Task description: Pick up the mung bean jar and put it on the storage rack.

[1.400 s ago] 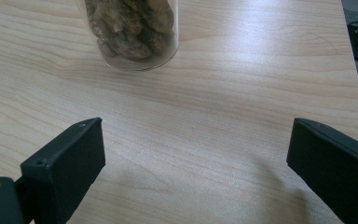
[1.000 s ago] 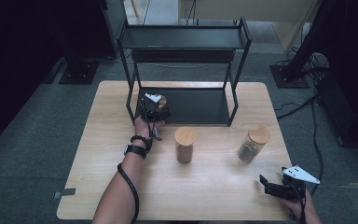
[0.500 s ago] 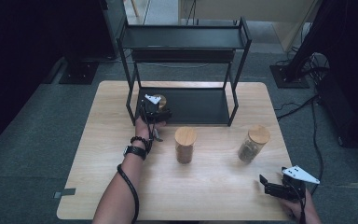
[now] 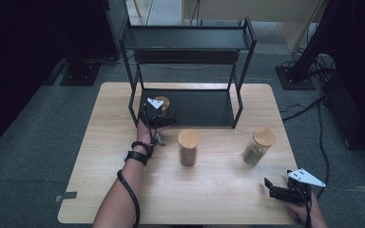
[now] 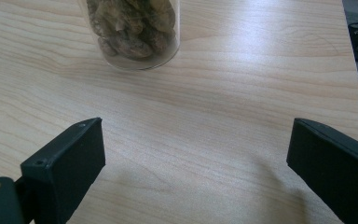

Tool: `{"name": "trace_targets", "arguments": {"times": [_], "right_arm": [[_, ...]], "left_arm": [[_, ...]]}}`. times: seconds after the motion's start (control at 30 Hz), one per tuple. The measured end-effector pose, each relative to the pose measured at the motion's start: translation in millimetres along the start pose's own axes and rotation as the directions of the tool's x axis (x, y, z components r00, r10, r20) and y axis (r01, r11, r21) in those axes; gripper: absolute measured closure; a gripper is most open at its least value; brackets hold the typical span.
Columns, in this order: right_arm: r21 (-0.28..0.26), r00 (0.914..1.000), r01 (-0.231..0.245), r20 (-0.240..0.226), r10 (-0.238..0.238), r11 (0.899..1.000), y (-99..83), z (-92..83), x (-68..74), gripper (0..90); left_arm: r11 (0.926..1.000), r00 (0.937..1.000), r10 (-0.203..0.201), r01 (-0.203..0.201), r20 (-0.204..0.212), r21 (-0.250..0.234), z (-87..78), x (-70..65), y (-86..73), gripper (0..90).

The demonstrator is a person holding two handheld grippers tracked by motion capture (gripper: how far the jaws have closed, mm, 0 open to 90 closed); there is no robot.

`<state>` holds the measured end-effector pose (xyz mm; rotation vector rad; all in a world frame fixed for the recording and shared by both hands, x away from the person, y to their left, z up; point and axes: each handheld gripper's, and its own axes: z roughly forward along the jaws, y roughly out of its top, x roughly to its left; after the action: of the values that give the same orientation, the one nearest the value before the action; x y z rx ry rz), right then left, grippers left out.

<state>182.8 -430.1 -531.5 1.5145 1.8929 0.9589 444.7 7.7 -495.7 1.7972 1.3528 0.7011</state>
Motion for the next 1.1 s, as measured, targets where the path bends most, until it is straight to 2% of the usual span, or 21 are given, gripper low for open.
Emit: {"name": "trace_targets", "arguments": {"times": [0.3,0.57,1.1], "right_arm": [[0.002,1.0000,0.005,0.000,-0.005,1.000,0.0,0.1,0.4,4.0],[0.003,1.0000,0.007,0.004,-0.007,1.000,0.1,0.2,0.6,4.0],[0.004,1.0000,0.007,0.006,-0.007,1.000,0.1,0.1,1.1,4.0]], "left_arm": [[1.0000,1.0000,-0.004,0.004,0.000,-0.004,-5.6,-0.3,-6.5,0.0],[0.9987,0.9996,-0.026,0.026,-0.009,-0.045,-11.7,1.3,-15.8,0.0],[0.9983,0.9989,-0.041,0.040,-0.021,-0.041,-24.2,9.9,-32.0,0.0]]}}
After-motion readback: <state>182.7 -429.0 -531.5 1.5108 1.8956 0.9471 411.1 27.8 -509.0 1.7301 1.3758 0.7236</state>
